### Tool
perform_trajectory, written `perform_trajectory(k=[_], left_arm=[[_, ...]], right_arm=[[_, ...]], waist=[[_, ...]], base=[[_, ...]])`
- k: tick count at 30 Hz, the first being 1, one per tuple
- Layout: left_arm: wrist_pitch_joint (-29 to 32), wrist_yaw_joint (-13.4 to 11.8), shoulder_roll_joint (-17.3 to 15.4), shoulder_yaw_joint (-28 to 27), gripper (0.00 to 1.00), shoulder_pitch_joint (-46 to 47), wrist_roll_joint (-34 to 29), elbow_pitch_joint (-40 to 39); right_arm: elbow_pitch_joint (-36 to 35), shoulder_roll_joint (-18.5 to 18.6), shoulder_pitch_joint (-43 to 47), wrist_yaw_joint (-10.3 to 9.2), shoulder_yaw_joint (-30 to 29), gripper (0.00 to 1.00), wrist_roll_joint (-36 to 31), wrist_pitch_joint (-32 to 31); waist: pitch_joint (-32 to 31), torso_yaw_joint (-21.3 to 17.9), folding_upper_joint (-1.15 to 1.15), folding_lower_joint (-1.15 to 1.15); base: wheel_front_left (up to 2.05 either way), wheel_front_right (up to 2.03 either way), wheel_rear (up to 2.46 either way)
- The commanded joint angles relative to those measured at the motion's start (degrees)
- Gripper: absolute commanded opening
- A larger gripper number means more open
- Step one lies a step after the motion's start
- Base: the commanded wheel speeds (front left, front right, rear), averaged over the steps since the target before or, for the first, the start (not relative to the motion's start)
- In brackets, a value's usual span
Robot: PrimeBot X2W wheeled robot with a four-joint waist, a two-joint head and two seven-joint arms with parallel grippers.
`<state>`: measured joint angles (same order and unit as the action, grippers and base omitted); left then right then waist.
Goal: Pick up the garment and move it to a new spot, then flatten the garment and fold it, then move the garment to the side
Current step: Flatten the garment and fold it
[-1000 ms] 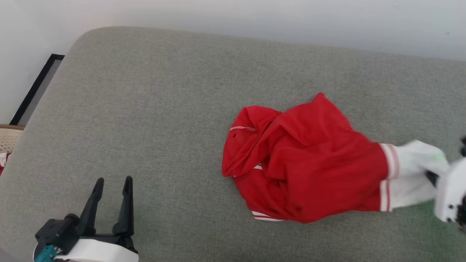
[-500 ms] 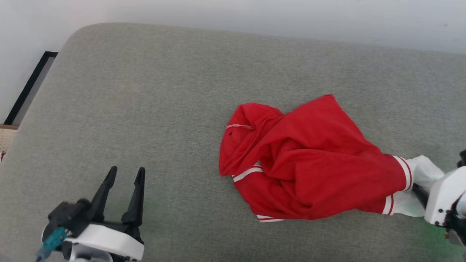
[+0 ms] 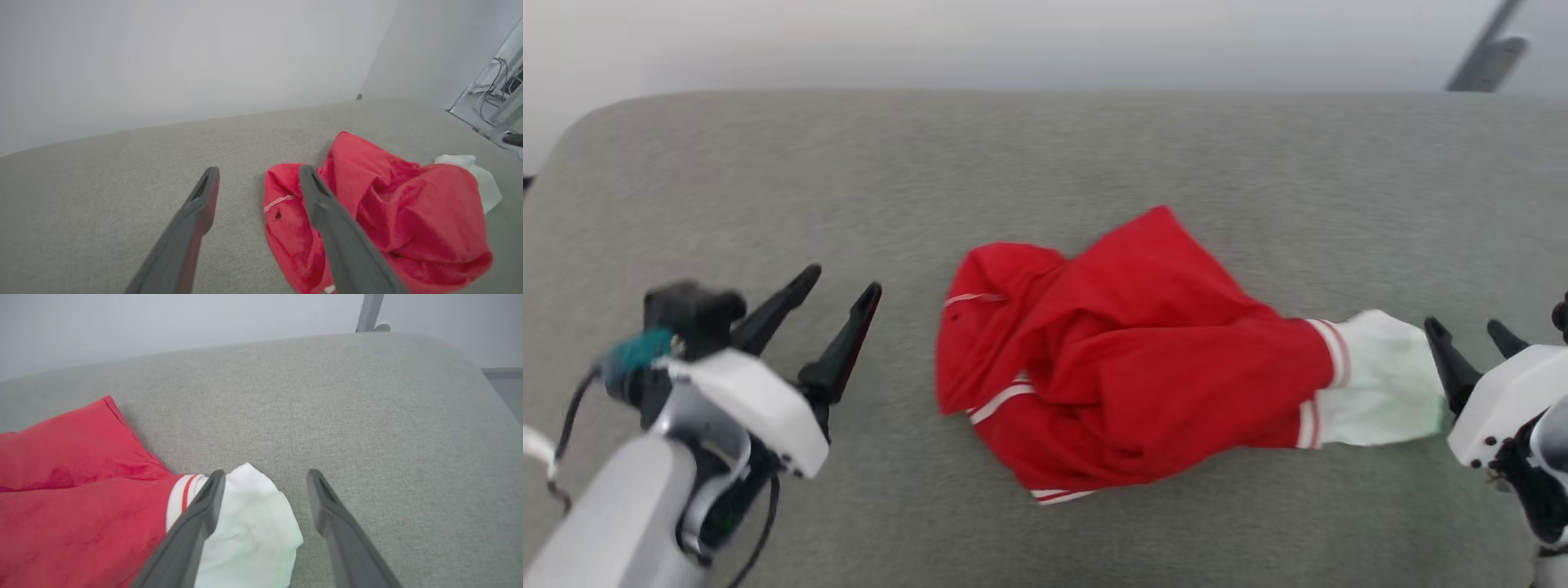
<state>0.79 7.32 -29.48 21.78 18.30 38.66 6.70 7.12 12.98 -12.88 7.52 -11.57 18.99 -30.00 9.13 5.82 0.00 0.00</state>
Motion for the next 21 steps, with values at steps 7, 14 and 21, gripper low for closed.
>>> perform_trajectory(k=[7,14,21], left_arm=[[15.4,0.2,-4.9,8.8,1.0,10.0,4.0,1.1],[26.0,0.2,-5.5,14.7,1.0,14.9,8.2,8.5],[34.0,0.2,-4.7,18.9,1.0,17.7,8.9,19.1]], right_arm=[[-7.6,-5.8,3.7,-0.05,1.7,1.0,-3.8,15.4],[-10.4,-8.6,6.5,-0.05,5.0,1.0,-6.8,27.0],[-9.2,-9.9,7.4,-0.05,7.0,1.0,-6.0,30.6]], waist=[[-1.4,-8.9,0.0,0.0],[-1.2,-14.6,0.0,0.0],[0.0,-18.6,0.0,0.0]], base=[[0.0,0.0,0.0],[0.0,0.0,0.0],[0.0,0.0,0.0]])
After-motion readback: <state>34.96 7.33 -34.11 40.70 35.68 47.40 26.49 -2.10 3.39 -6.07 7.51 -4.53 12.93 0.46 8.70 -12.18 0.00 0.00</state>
